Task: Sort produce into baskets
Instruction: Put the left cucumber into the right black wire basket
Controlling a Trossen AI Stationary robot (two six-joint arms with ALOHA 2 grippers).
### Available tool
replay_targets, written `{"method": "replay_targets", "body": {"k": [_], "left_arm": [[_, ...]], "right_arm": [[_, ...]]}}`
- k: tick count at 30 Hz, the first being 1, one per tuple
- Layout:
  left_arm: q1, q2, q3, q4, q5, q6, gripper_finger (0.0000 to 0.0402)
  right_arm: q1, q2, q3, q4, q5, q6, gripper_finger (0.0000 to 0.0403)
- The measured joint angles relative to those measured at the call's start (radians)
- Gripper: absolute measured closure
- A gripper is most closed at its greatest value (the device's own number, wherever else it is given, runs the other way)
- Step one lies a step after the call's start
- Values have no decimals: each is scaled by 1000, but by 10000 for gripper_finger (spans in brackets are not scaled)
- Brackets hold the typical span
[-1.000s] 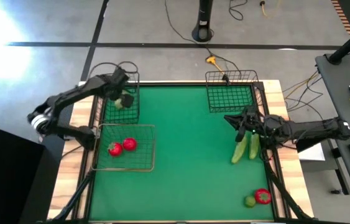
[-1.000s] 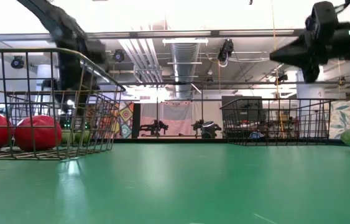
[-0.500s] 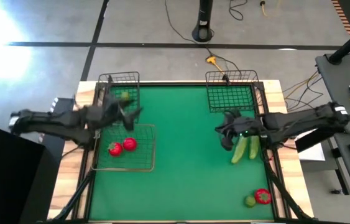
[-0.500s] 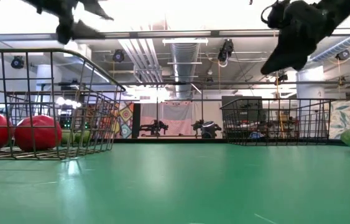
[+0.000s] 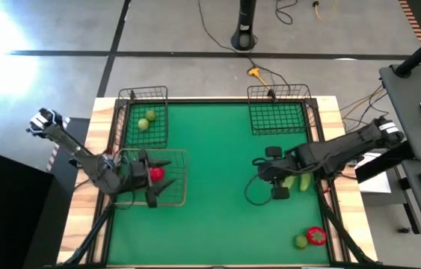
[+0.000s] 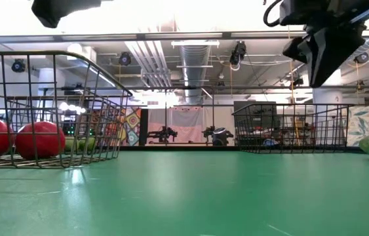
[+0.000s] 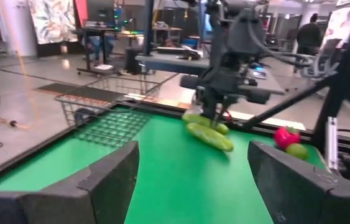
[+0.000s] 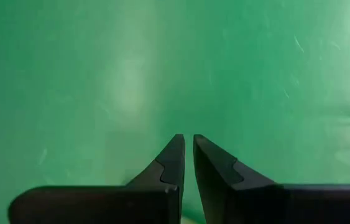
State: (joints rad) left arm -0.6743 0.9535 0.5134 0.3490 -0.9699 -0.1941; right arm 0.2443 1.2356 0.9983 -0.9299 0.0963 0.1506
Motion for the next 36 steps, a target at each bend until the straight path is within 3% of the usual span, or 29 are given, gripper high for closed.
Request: {"method": "replay_targets", "body": {"k": [4, 8, 13, 17, 24, 30, 36], "left_arm": [[-17, 80, 1, 92, 0, -1, 119], [-17, 160, 1, 192, 0, 24, 119], [-17, 245, 2, 365, 0, 132, 119], [-17, 288, 2, 437, 0, 184, 119], [-18, 343, 2, 458, 1, 166, 119], [-20, 419, 2, 534, 4, 179, 119], [-21, 471, 2, 576, 7, 175, 119]], "right_arm": [[0, 98, 95, -207, 1, -65, 350], [0, 178, 146, -357, 8, -110, 289], [0, 239, 110, -379, 8, -247, 205], [0, 261, 52, -387, -12, -275, 167], [9, 259, -34, -366, -120, -285, 154], [13, 289, -114, -319, -117, -371, 156], [15, 354, -120, -281, -25, -440, 138]]}}
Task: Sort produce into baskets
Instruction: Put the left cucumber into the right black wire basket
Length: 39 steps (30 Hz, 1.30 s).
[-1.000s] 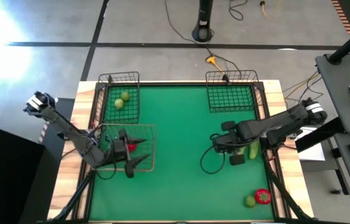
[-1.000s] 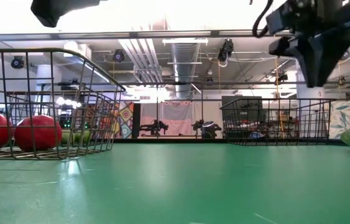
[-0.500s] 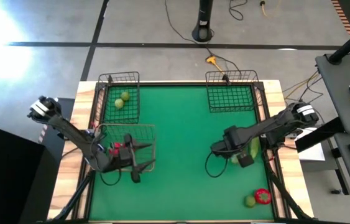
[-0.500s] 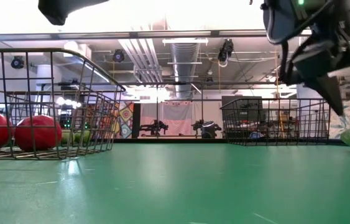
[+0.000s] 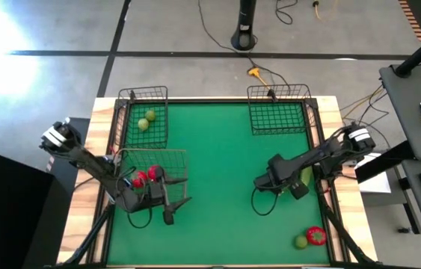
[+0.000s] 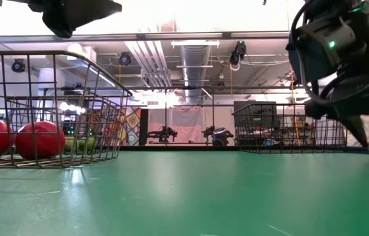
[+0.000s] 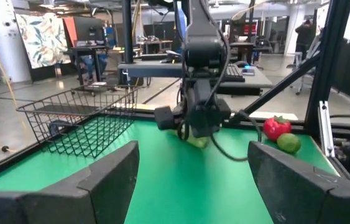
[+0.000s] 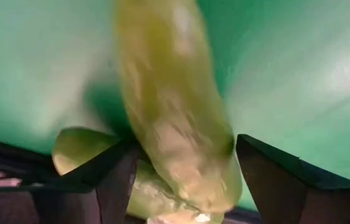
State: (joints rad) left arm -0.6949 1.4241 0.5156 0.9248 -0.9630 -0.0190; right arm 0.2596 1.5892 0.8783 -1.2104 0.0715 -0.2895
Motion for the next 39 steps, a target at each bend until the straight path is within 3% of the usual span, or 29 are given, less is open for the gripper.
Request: {"method": "replay_targets", "body": {"k": [5, 10, 16, 20, 24, 28, 32, 36, 39], "left_arm": [[-8, 9, 0, 31, -1, 9, 119], [-25, -4, 0, 35, -4, 36, 119], [-24, -4, 0, 33, -5, 62, 119], [-22, -4, 0, 28, -5, 68, 119], [-18, -4, 0, 24, -6, 81, 119], [-19, -4, 0, 20, -7, 86, 119], [-19, -4, 0, 21, -7, 89, 119], [-19, -4, 0, 21, -7, 89, 119], [-19, -4, 0, 21, -7, 86, 119]], "right_arm": [[0, 71, -2, 51, 6, 10, 149], [0, 119, 14, 31, 10, 37, 203], [-2, 112, 118, -139, 24, 57, 244], [-18, 52, 237, -203, 197, 87, 240], [-90, -60, 352, -149, 375, 88, 229], [-257, -195, 389, -18, 442, 54, 236], [-543, -293, 364, 154, 445, 54, 244], [-856, -296, 352, 294, 347, -4, 242], [-1021, -253, 353, 365, 198, -66, 239]]}}
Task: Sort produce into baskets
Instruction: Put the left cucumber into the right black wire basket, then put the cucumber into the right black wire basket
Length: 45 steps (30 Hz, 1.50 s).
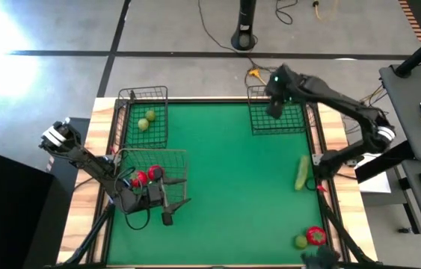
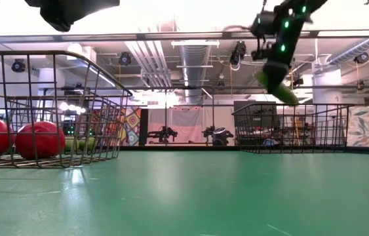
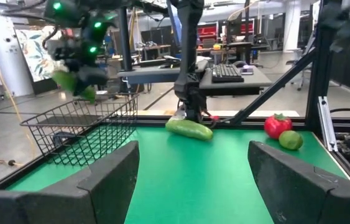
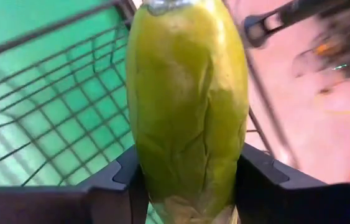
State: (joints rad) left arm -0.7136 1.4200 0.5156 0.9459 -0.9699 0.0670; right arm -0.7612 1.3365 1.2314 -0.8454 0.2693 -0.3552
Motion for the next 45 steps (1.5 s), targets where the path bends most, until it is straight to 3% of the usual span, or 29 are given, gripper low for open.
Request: {"method": "replay_targets", "body": {"k": [4, 8, 13, 20, 26, 35, 41, 45], "left_arm": [[-1, 0, 0, 0, 0, -16, 119], [-1, 0, 0, 0, -1, -19, 119], [-1, 0, 0, 0, -17, 12, 119], [-15, 0, 0, 5, -16, 1, 119], [-46, 0, 0, 6, -16, 1, 119], [-58, 0, 0, 6, -16, 2, 119], [-59, 0, 2, 14, -16, 0, 118], [-65, 0, 8, 13, -16, 0, 119]], "right_arm": [[-137, 91, 20, -5, -176, 123, 241], [-209, 180, 22, -45, -243, 347, 242], [-224, 270, 21, -58, -271, 510, 237], [-224, 374, 20, -55, -270, 491, 233], [-220, 396, 20, -51, -270, 484, 175], [-204, 269, 70, -80, -258, 467, 90], [-184, 142, 96, -107, -248, 489, 91], [-71, 4, 86, -230, -275, 590, 103]]}}
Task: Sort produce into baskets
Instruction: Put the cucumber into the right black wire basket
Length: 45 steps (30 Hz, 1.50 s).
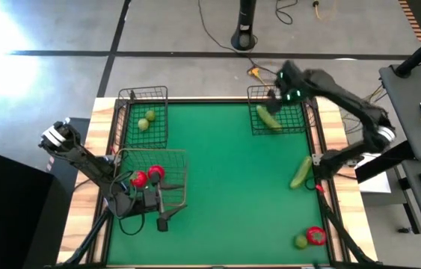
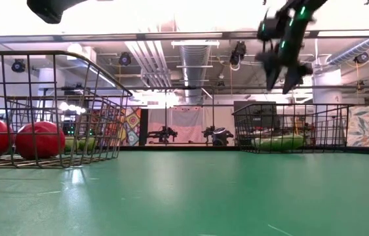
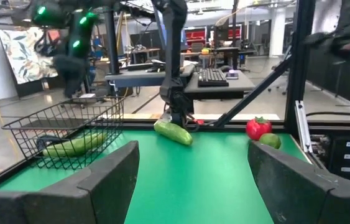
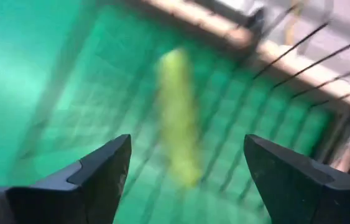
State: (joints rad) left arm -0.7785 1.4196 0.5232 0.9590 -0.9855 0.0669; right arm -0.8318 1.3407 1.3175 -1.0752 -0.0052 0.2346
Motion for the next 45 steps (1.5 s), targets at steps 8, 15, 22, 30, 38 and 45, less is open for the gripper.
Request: {"method": "replay_targets", "body": {"k": [8, 15, 22, 30, 38, 45], "left_arm": [[0, 0, 0, -18, 0, 6, 119], [0, 0, 0, -20, 1, 6, 119], [-2, 0, 0, -19, 1, -1, 119], [-4, 0, 0, -42, 53, -43, 119], [-26, 0, 0, -104, 55, -80, 119], [-28, 0, 0, -106, 54, -66, 119]], "right_arm": [[500, -246, -104, -239, 3, 461, 129], [843, -301, -303, -222, 107, 1116, 140], [968, -246, -456, -216, 50, 1402, 131], [1115, -168, -496, -222, 108, 1767, 130], [1217, -85, -581, -238, 165, 2083, 120], [1193, 33, -598, -248, 186, 2156, 130]]}}
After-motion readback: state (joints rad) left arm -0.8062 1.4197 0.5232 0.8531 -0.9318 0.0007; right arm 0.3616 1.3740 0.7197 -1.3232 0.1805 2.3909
